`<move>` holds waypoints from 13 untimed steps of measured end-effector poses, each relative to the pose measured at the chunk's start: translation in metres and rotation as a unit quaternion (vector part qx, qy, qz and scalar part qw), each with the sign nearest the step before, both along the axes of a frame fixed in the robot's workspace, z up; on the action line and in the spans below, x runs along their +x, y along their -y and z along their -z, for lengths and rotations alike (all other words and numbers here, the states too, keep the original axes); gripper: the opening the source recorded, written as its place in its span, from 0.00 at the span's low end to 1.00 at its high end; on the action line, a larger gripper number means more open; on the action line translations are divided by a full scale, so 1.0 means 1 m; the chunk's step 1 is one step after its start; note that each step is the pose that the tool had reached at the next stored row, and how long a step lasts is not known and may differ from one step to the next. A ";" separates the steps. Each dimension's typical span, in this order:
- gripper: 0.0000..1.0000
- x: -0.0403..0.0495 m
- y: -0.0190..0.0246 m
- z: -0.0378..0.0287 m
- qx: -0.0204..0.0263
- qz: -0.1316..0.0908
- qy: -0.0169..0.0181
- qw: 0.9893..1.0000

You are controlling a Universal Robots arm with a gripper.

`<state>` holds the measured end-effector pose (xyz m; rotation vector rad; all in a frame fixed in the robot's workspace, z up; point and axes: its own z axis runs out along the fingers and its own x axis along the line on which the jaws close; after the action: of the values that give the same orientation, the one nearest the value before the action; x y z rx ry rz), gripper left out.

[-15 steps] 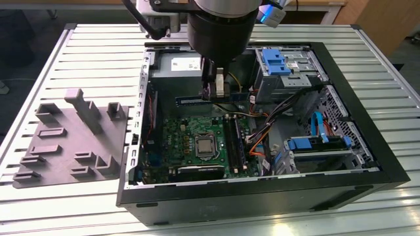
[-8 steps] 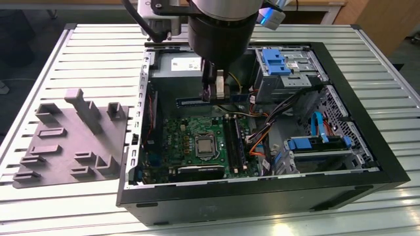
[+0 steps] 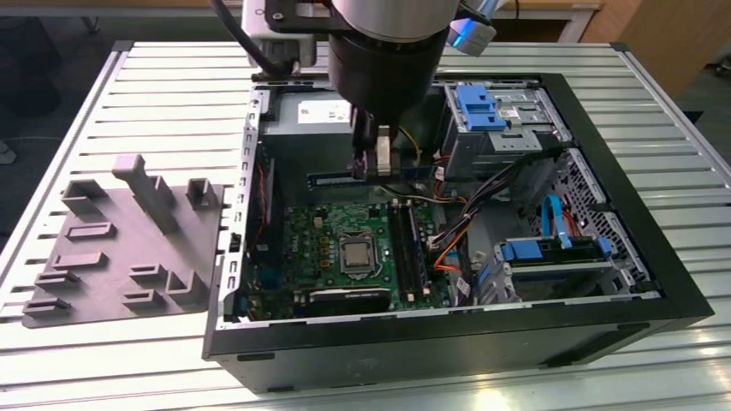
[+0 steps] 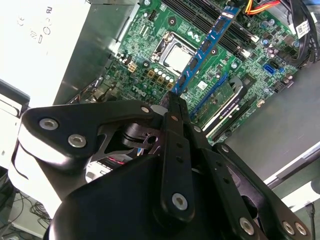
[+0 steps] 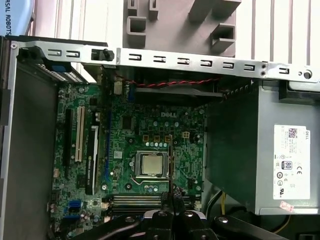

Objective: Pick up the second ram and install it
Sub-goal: 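Pick up the second ram and move it above second insertion slot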

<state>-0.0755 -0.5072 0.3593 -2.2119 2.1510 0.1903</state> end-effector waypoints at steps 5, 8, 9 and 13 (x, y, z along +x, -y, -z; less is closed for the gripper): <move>0.12 0.0004 0.0000 0.0022 0.000 0.000 0.000 1.000; 0.12 0.0009 0.0000 0.0034 0.000 0.000 0.000 1.000; 0.12 0.0010 0.0000 0.0038 0.000 0.000 0.000 1.000; 0.12 0.0014 0.0000 0.0058 0.000 0.000 0.000 1.000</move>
<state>-0.0741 -0.5072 0.3535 -2.2118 2.1509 0.1905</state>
